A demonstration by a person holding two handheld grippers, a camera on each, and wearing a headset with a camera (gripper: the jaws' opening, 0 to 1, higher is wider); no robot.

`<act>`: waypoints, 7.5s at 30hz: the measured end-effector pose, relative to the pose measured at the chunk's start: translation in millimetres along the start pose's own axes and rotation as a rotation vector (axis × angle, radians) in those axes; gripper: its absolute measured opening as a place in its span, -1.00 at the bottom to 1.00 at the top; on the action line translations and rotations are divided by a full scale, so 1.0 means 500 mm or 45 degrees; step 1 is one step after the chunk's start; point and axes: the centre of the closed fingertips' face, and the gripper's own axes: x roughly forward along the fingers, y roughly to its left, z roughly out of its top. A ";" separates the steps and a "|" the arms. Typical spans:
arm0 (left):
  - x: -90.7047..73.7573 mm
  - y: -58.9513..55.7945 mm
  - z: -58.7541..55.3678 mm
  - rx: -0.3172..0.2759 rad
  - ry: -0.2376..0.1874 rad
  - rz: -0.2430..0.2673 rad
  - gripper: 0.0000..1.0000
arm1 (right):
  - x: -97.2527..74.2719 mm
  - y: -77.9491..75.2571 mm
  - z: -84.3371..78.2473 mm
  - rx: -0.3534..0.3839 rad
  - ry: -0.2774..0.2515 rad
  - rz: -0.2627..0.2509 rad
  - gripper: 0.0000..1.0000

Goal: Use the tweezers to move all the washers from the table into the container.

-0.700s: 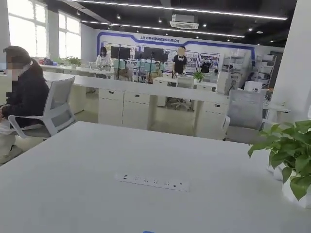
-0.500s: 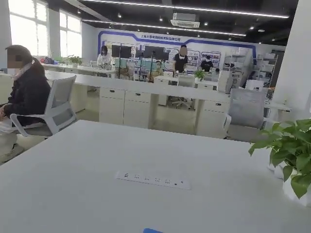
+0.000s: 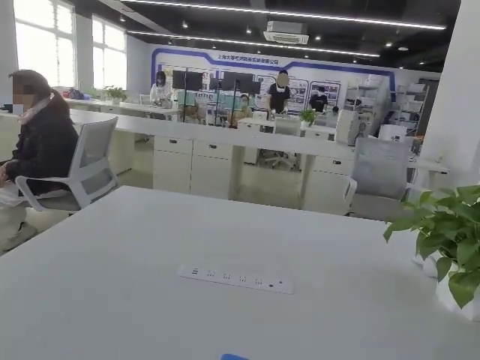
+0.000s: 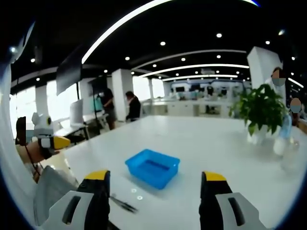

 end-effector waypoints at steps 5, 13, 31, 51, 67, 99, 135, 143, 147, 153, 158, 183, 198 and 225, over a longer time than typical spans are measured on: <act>-0.002 -0.002 -0.001 0.001 0.002 0.002 0.97 | 0.000 0.003 0.000 -0.003 0.001 0.001 0.52; -0.004 0.000 -0.003 -0.001 0.005 0.005 0.97 | -0.001 0.005 -0.003 -0.001 0.006 -0.002 0.52; -0.019 0.010 -0.016 -0.005 0.037 0.032 0.97 | 0.015 0.025 -0.005 -0.025 0.034 0.042 0.53; -0.007 0.007 -0.024 0.016 0.072 -0.026 0.94 | 0.051 0.086 -0.025 -0.031 0.130 0.138 0.39; 0.031 -0.017 -0.149 0.153 0.443 -0.320 0.45 | 0.030 0.144 -0.058 -0.255 0.255 0.203 0.23; 0.059 -0.027 -0.328 0.643 0.989 -0.591 -0.47 | 0.100 0.178 -0.227 -0.596 0.754 0.636 -0.44; 0.078 -0.012 -0.383 0.820 1.171 -0.688 -1.00 | 0.173 0.182 -0.318 -0.821 0.988 0.895 -0.84; 0.064 -0.035 -0.322 0.865 1.087 -0.758 -1.00 | 0.170 0.194 -0.313 -0.844 0.939 0.918 -0.84; 0.055 -0.062 -0.278 0.911 1.025 -0.823 -1.00 | 0.171 0.208 -0.312 -0.858 0.908 0.936 -0.84; 0.039 -0.080 -0.225 0.978 0.991 -0.868 -1.00 | 0.180 0.250 -0.299 -0.812 0.831 0.976 -0.87; 0.017 -0.078 -0.190 0.997 0.996 -0.874 -1.00 | 0.200 0.300 -0.284 -0.746 0.749 1.001 -0.88; -0.055 -0.025 -0.178 1.103 1.156 -0.785 -1.00 | 0.246 0.436 -0.280 -0.722 0.623 1.128 -0.84; -0.035 -0.028 -0.189 1.087 1.203 -0.826 -1.00 | 0.235 0.450 -0.212 -0.672 0.518 1.120 -0.80; -0.018 -0.025 -0.185 0.952 1.089 -0.832 -1.00 | 0.241 0.449 -0.217 -0.652 0.590 1.130 -0.94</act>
